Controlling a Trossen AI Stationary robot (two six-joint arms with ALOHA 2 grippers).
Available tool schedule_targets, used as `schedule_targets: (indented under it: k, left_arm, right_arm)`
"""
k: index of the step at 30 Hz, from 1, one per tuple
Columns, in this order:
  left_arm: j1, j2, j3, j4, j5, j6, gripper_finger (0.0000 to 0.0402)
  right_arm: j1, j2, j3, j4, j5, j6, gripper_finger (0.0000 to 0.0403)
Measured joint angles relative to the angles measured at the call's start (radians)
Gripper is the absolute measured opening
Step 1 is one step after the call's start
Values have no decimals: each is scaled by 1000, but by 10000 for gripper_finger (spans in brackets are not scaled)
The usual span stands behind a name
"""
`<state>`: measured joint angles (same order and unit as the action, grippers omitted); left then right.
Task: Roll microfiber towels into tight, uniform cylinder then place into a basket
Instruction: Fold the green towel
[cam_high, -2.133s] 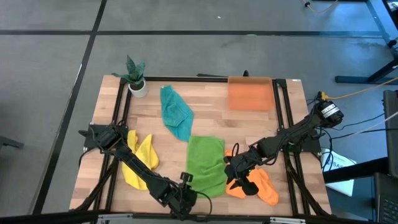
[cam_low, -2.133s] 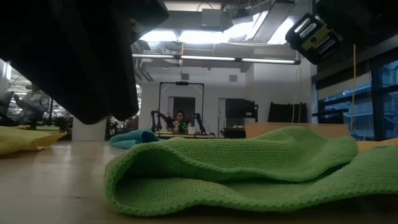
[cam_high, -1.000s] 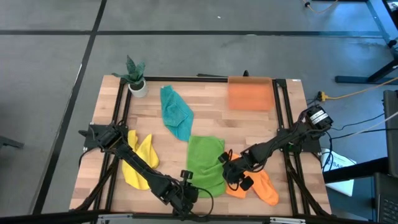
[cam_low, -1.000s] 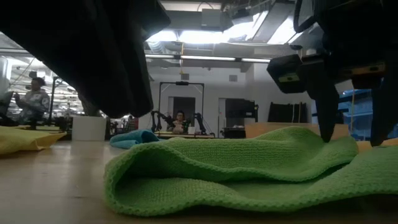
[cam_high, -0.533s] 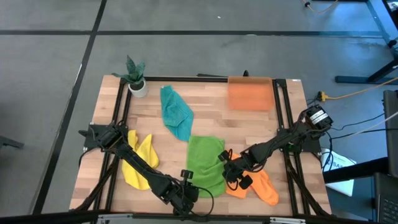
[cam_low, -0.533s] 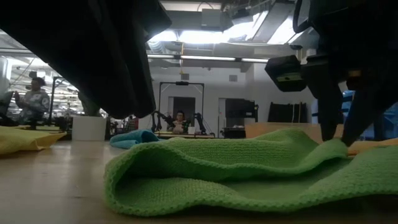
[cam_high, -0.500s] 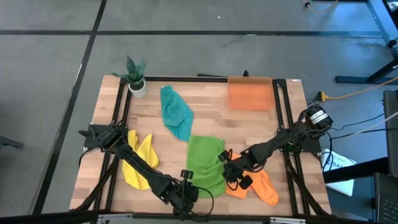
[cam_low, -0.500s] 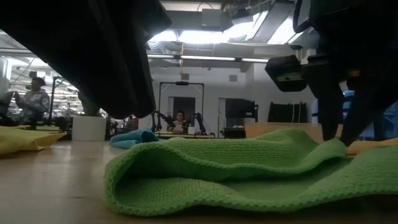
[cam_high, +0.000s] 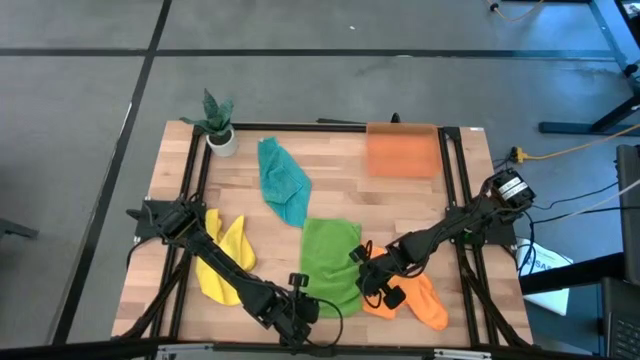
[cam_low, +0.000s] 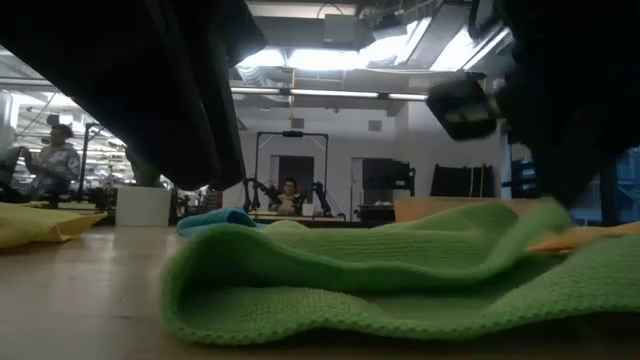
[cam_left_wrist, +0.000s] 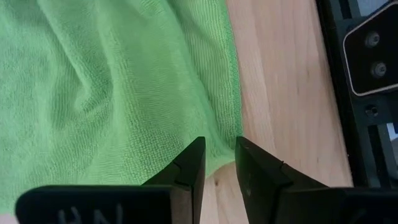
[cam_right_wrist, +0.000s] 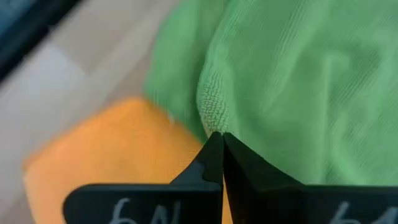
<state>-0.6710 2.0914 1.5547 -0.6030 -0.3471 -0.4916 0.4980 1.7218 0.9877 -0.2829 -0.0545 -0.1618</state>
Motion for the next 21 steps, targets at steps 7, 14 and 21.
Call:
schedule_targets:
  k: [7, 14, 21]
  left_arm:
    - [-25, -3, -1, -19, 0, -29, 78]
    - [-46, -35, -1, -79, -18, -29, 78]
    - [-45, -41, -1, -106, -33, -22, 78]
  right_arm:
    - [26, 0, 88, -74, -9, 53, 2]
    - [79, 8, 83, -11, -52, 110, 1]
    - [92, 94, 82, 43, -51, 131, 0]
